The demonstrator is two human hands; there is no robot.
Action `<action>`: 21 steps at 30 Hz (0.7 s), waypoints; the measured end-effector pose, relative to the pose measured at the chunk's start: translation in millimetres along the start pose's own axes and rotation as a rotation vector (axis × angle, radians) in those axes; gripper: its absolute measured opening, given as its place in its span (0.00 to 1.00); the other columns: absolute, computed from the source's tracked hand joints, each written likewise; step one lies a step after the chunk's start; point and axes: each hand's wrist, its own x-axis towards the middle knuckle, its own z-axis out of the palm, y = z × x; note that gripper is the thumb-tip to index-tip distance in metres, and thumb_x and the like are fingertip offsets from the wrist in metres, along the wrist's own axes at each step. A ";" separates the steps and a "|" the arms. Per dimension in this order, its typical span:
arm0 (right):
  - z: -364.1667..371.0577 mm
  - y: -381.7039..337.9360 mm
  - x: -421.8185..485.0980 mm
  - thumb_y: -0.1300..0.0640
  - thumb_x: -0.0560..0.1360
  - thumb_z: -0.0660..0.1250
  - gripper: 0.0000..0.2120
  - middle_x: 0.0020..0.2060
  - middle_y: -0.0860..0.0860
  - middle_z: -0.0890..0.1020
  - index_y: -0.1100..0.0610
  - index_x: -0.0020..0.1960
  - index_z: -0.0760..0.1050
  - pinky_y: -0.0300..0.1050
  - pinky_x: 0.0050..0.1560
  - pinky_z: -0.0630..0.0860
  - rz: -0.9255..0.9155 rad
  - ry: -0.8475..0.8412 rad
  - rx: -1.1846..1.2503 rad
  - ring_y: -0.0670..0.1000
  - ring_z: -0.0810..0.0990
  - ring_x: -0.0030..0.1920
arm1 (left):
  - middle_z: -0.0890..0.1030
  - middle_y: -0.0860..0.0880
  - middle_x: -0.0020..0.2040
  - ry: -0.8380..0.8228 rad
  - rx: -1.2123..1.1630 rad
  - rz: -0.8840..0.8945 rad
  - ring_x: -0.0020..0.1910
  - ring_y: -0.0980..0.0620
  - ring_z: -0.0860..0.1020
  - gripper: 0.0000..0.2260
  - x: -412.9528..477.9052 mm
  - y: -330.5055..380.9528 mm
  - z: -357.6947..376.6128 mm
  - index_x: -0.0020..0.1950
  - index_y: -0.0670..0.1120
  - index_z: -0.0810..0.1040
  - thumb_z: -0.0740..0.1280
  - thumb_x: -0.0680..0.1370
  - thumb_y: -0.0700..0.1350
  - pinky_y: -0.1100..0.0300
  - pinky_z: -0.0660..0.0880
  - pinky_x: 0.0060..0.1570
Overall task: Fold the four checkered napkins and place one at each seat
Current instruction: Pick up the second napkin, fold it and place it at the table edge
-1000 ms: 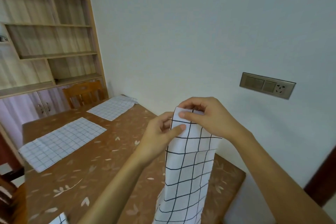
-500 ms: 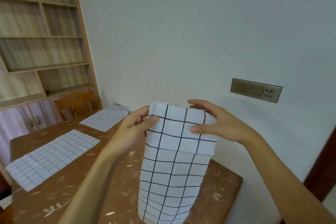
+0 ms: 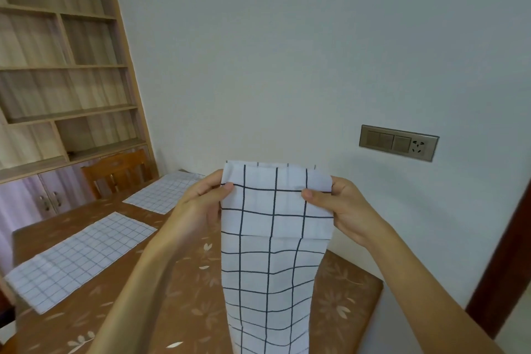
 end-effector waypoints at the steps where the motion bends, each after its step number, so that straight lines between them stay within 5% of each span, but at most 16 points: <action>1: 1.4 -1.6 0.0 0.56 0.67 0.74 0.17 0.52 0.56 0.87 0.58 0.55 0.83 0.46 0.53 0.83 -0.019 0.028 -0.032 0.54 0.86 0.53 | 0.86 0.47 0.59 0.024 0.041 0.018 0.60 0.45 0.83 0.14 -0.3 0.7 1.7 0.60 0.51 0.84 0.61 0.83 0.41 0.48 0.79 0.57; 7: 6.6 -10.8 -1.1 0.54 0.65 0.76 0.14 0.48 0.53 0.88 0.55 0.50 0.85 0.43 0.51 0.83 -0.107 0.109 -0.078 0.52 0.87 0.50 | 0.87 0.49 0.55 0.079 0.282 0.226 0.55 0.51 0.85 0.12 2.4 -1.4 6.9 0.64 0.44 0.81 0.66 0.81 0.38 0.64 0.81 0.49; 11: 4.0 -12.1 -1.1 0.53 0.66 0.75 0.13 0.45 0.52 0.88 0.55 0.49 0.85 0.41 0.48 0.83 -0.109 0.114 -0.094 0.50 0.87 0.47 | 0.87 0.48 0.57 0.034 0.314 0.213 0.57 0.49 0.85 0.13 2.7 -0.1 3.6 0.66 0.43 0.80 0.63 0.83 0.38 0.61 0.81 0.52; 15: 0.5 -12.2 -2.5 0.54 0.71 0.72 0.11 0.40 0.49 0.88 0.56 0.52 0.85 0.39 0.45 0.82 -0.121 0.116 -0.078 0.46 0.85 0.43 | 0.84 0.43 0.62 -0.071 0.248 0.157 0.62 0.43 0.82 0.15 4.6 2.8 -2.0 0.69 0.44 0.77 0.59 0.85 0.39 0.46 0.79 0.60; 21: -0.8 -10.6 3.3 0.53 0.67 0.75 0.13 0.48 0.55 0.88 0.56 0.50 0.86 0.46 0.54 0.82 -0.178 0.191 -0.059 0.52 0.85 0.50 | 0.87 0.49 0.54 0.155 0.338 0.237 0.55 0.48 0.85 0.10 9.4 0.5 3.8 0.60 0.44 0.83 0.69 0.80 0.40 0.58 0.83 0.51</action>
